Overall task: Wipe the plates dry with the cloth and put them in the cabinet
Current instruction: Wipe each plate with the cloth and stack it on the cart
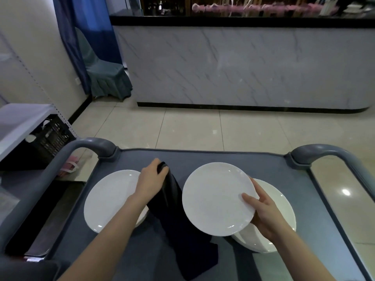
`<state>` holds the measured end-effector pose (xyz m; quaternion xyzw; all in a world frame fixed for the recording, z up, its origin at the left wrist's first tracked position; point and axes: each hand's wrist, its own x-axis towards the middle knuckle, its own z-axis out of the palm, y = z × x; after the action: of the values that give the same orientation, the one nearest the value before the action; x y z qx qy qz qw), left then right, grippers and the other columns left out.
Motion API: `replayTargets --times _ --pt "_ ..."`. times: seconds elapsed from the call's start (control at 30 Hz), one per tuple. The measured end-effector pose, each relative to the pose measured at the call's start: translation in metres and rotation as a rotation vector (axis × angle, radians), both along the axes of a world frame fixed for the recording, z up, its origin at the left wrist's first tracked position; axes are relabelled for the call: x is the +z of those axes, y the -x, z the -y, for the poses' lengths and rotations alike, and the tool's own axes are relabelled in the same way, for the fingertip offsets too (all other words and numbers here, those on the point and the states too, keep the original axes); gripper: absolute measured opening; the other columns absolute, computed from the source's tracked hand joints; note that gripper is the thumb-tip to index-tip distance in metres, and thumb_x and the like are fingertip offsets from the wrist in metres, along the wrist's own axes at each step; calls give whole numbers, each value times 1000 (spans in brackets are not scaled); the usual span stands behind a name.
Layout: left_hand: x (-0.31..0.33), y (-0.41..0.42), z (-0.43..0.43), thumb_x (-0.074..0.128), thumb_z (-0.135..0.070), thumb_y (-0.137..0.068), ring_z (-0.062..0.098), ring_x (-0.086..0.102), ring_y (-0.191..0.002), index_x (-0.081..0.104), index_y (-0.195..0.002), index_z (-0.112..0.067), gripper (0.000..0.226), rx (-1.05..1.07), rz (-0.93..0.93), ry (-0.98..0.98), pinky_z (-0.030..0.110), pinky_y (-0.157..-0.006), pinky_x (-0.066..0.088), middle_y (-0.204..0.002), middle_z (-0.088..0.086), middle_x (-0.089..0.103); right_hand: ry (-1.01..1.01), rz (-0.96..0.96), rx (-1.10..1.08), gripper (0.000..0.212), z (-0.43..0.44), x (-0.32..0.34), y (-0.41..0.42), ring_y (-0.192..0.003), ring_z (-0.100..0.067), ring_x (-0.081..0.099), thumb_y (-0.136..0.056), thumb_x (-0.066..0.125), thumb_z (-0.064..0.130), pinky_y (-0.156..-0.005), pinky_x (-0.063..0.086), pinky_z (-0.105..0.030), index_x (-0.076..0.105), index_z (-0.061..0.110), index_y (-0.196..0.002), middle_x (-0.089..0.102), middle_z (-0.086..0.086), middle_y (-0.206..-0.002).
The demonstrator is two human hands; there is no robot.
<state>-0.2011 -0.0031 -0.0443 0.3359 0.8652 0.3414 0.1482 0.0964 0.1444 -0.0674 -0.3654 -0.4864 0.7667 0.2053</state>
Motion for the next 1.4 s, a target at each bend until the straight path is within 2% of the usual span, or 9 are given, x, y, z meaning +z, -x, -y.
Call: replayTargets --times 0.13,0.3,0.43,0.6,0.7,0.77,0.87,1.07,1.4 --pt "39 -8 -1 52 -34 -99 13 51 -73 48 -88 -14 23 14 79 -107 26 -58 35 -79 -1 57 -46 -25 -5 50 7 13 2 -106 -34 69 -95 61 12 -81 59 -55 59 49 -129 70 -3 -122" --pt "83 -43 -10 54 -32 -98 16 49 -74 48 -89 -10 24 69 169 -335 32 -65 39 -80 1 53 -91 -44 -37 50 16 27 4 -108 -32 68 -96 59 11 -75 59 -46 57 49 -131 69 1 -122" --pt "86 -100 -15 58 -36 -95 2 55 -69 58 -88 -23 14 -236 179 -256 14 -61 43 -76 -13 61 -65 -77 -78 49 24 33 5 -109 -33 67 -97 58 11 -73 58 -42 59 46 -131 70 1 -123" --pt "58 -136 -10 51 -33 -101 7 67 -91 58 -135 -24 36 -644 93 100 25 -89 52 -141 -20 49 16 -146 -135 46 25 36 1 -102 -31 71 -97 56 8 -71 58 -42 59 40 -131 71 -6 -121" --pt "46 -128 1 52 -36 -98 13 47 -122 54 -139 -32 40 -612 -439 19 32 -107 35 -145 -18 49 29 -168 -163 45 23 38 -4 -103 -30 70 -98 56 8 -76 58 -45 59 37 -132 70 -6 -124" --pt "37 -130 10 39 -50 -100 8 19 -145 36 -148 -42 49 -657 -533 94 32 -120 11 -158 -23 23 31 -189 -168 44 23 41 -7 -104 -29 70 -98 55 8 -80 58 -46 58 36 -133 70 -7 -125" --pt "22 -151 17 16 -47 -103 4 -16 -148 3 -153 -49 52 -715 -525 177 35 -121 -13 -160 -25 -12 8 -185 -157 42 27 48 -5 -106 -29 69 -99 55 12 -82 56 -46 58 36 -133 71 -4 -123" --pt "23 -182 -3 7 -47 -98 -1 -26 -145 -13 -153 -39 59 -761 -495 120 37 -120 -14 -159 -26 -20 -25 -170 -105 34 41 55 -2 -120 -17 64 -103 51 26 -108 45 -48 58 37 -135 69 2 -128" --pt "32 -128 -33 22 -47 -104 3 -21 -147 -9 -152 -47 57 -631 -480 137 39 -122 -11 -157 -24 -23 -95 -178 -57 39 48 62 -14 -110 -19 69 -99 57 29 -87 56 -49 57 49 -132 69 6 -126"
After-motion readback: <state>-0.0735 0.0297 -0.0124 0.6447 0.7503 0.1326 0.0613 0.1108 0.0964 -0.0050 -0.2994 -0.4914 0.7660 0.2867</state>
